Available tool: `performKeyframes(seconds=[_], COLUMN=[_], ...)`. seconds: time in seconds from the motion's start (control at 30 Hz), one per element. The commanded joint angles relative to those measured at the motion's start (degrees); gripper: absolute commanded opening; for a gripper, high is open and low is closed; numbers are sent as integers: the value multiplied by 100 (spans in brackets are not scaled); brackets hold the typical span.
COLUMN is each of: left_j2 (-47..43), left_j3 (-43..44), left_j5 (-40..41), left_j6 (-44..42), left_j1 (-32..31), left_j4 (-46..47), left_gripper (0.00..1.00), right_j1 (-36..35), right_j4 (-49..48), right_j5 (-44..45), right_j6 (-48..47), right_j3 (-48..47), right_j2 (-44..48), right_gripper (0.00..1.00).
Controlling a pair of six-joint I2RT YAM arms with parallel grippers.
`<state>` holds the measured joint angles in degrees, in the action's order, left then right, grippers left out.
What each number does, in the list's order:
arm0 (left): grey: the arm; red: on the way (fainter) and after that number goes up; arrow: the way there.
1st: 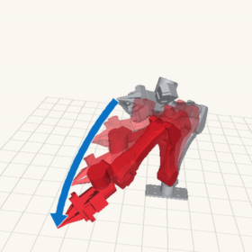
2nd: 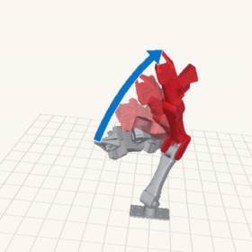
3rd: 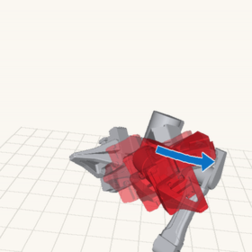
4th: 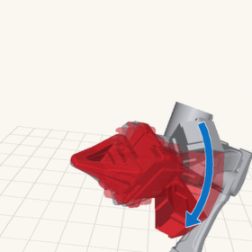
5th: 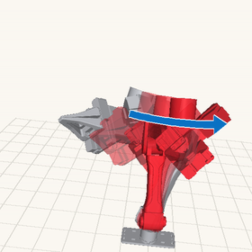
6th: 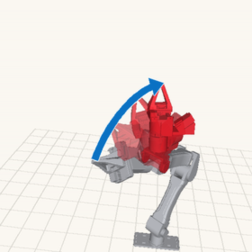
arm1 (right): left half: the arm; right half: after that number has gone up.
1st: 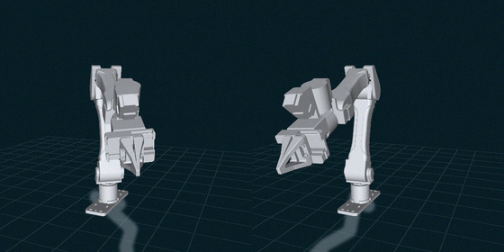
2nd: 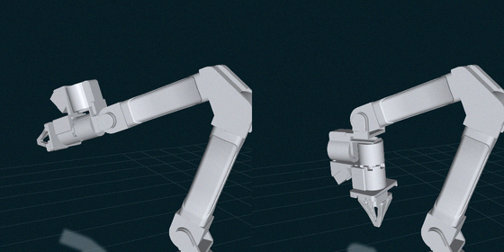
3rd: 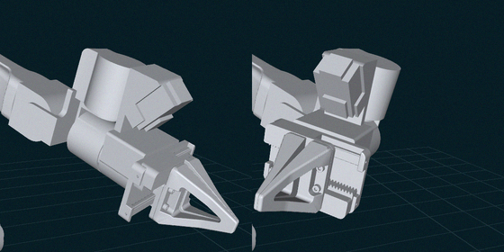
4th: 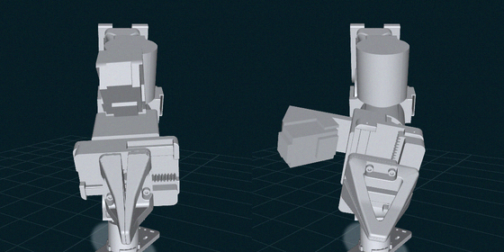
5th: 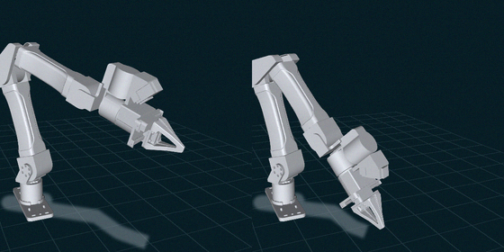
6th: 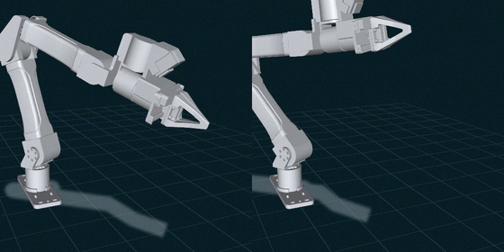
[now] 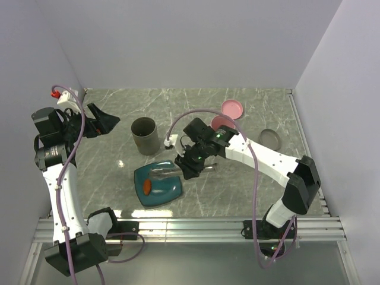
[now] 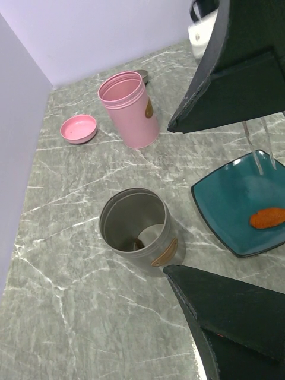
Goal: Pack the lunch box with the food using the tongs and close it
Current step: Pick up the fake food from the plate.
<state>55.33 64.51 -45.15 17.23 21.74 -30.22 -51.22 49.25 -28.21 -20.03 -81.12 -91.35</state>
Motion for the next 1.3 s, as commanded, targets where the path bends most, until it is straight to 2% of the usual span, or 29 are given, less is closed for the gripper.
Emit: performKeyframes(seconds=[0.0, 0.2, 0.5, 0.77, 1.27], left_j2=[-66, -110, -304, -356, -348], left_j3=[299, 115, -97, -114, -255], left_j5=[41, -47, 50, 76, 58], left_j6=[-97, -238, -308, -405, -308], left_j1=[15, 15, 15, 15, 15], left_j4=[-28, -116, -72, -134, 16], left_gripper=[99, 99, 99, 99, 99], right_j1=[-125, -195, -143, 420, 596], right_j4=[-223, -320, -153, 32, -188], right_j5=[-351, -1063, -1854, -2698, -2558], right_j6=[543, 1080, 1449, 1765, 2354], right_j3=[385, 764, 431, 97, 132], right_j2=[91, -102, -743, -1271, -1631], right_gripper=[42, 42, 42, 43, 47])
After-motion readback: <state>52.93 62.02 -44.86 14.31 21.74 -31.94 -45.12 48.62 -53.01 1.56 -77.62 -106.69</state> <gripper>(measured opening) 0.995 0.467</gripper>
